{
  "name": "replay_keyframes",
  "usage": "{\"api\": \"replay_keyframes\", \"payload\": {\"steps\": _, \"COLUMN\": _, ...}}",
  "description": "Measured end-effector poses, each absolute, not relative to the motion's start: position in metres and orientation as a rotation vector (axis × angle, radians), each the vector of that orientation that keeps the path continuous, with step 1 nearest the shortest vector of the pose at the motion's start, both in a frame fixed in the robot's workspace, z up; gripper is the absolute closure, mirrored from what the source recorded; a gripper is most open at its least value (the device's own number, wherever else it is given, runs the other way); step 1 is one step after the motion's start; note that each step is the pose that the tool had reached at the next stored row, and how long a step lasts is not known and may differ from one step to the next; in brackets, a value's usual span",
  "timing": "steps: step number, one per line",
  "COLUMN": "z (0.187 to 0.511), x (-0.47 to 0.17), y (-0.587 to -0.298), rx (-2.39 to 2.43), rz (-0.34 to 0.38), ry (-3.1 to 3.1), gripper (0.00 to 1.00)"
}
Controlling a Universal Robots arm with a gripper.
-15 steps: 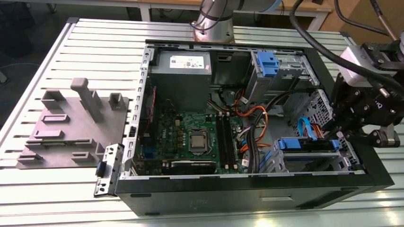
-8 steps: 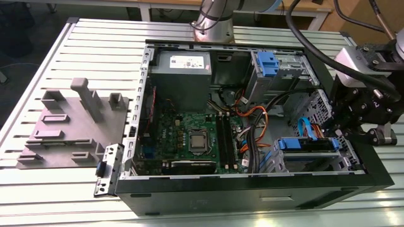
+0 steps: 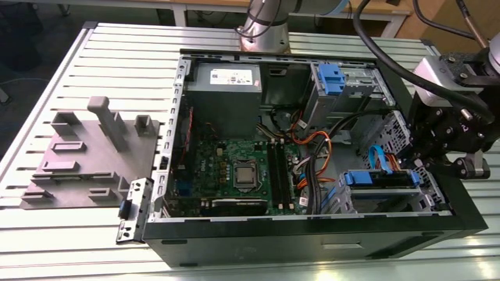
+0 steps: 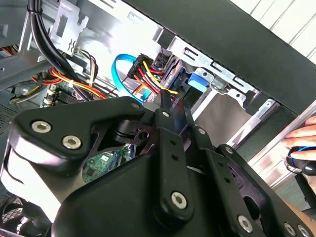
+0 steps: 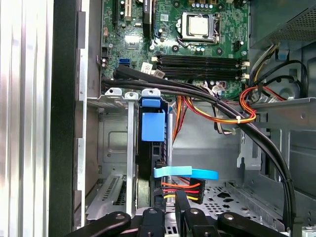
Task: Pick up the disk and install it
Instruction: 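Insert the second disk wire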
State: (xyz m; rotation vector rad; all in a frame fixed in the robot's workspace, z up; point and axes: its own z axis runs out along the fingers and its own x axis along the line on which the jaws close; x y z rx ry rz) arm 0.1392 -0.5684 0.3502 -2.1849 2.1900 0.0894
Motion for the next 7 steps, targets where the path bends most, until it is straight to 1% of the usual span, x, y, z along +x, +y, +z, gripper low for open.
{"api": "replay_keyframes", "payload": {"steps": 7, "z": 0.3502, "x": 0.1370, "y": -0.5684, "rx": -2.185, "rz": 0.089, "ry": 2.190, "gripper": 0.76}}
